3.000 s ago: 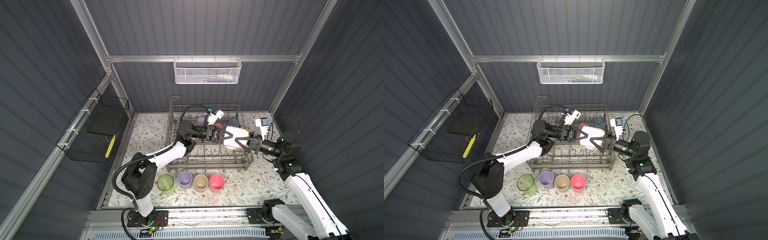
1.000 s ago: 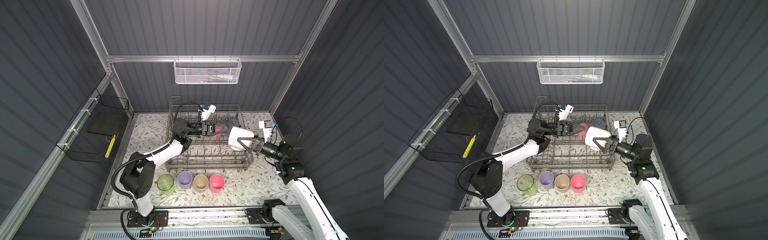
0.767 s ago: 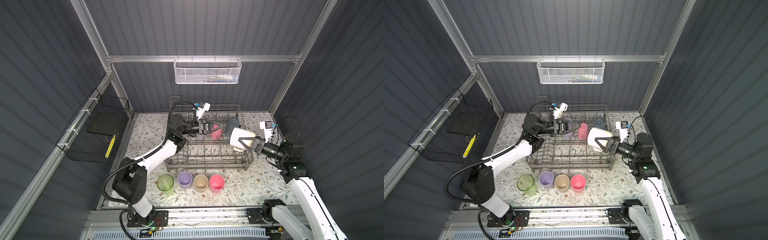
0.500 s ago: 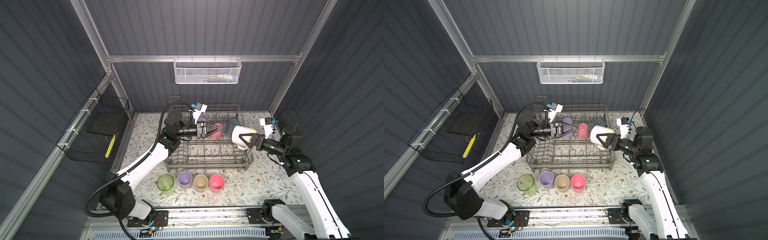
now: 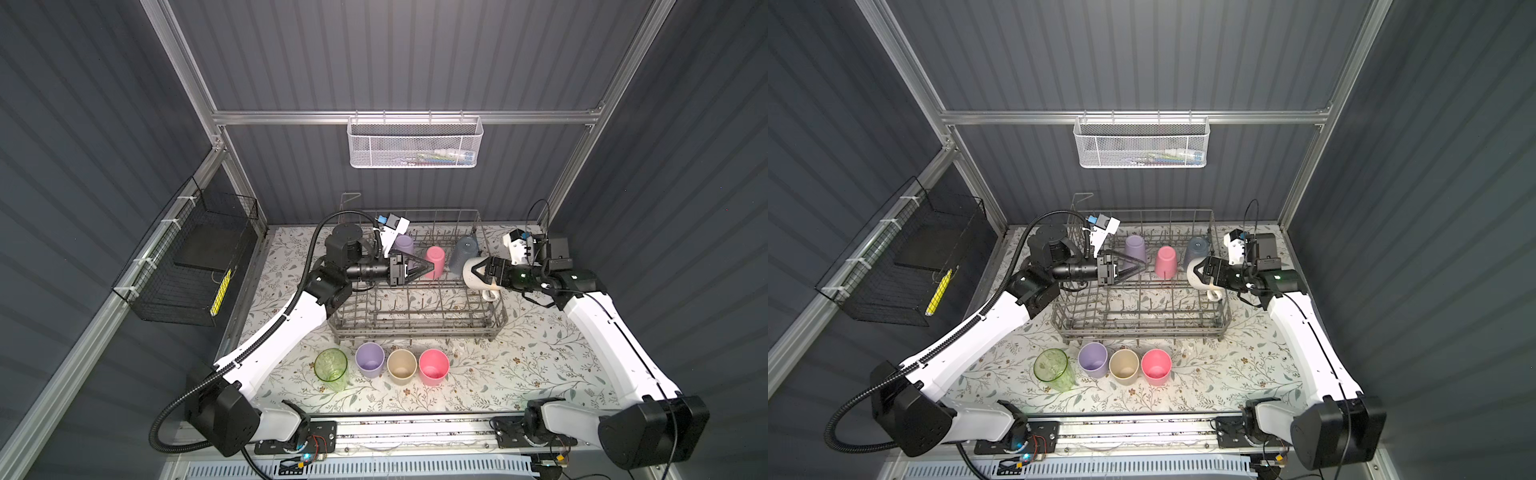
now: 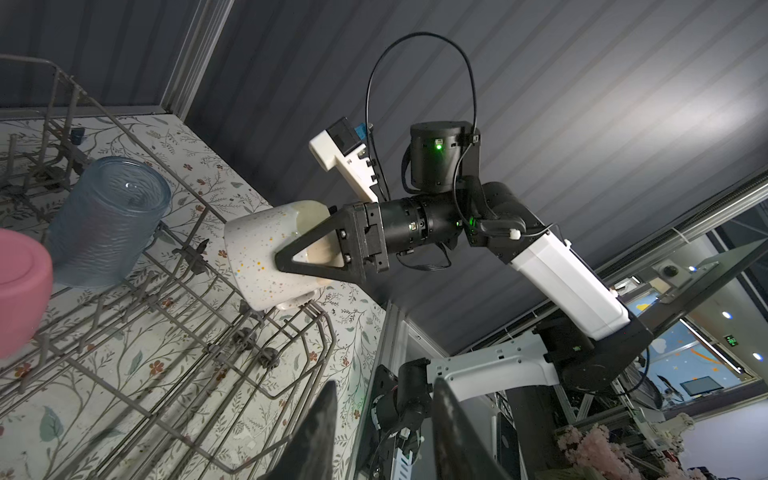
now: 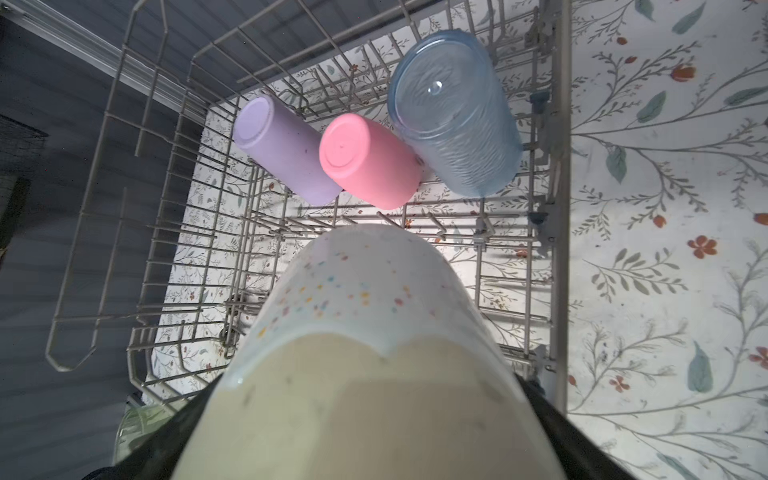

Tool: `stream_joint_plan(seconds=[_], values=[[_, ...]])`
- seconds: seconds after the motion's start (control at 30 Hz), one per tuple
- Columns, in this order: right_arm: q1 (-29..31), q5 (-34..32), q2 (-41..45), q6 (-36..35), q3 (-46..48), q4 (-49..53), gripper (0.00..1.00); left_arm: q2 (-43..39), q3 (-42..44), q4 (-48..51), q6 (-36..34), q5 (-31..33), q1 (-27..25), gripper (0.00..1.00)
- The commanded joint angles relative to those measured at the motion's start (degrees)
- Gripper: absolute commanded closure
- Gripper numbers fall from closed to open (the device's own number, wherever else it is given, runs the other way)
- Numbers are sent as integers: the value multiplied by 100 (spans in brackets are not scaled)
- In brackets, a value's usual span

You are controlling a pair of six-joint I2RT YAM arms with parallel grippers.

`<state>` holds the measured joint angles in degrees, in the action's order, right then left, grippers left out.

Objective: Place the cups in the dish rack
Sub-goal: 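Invert the white cup and lower it beside the blue cup with the right gripper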

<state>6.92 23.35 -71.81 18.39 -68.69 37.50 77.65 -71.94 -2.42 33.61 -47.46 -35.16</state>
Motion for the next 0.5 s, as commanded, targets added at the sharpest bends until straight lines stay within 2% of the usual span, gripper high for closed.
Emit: stream_joint_plan(seconds=[0.0, 0.47], values=[[143, -287, -160, -147, -425, -99, 73, -212, 115, 183, -281, 27, 0, 62], [537, -1158, -1190, -161, -894, 13, 74, -334, 304, 395, -565, 18, 0, 62]])
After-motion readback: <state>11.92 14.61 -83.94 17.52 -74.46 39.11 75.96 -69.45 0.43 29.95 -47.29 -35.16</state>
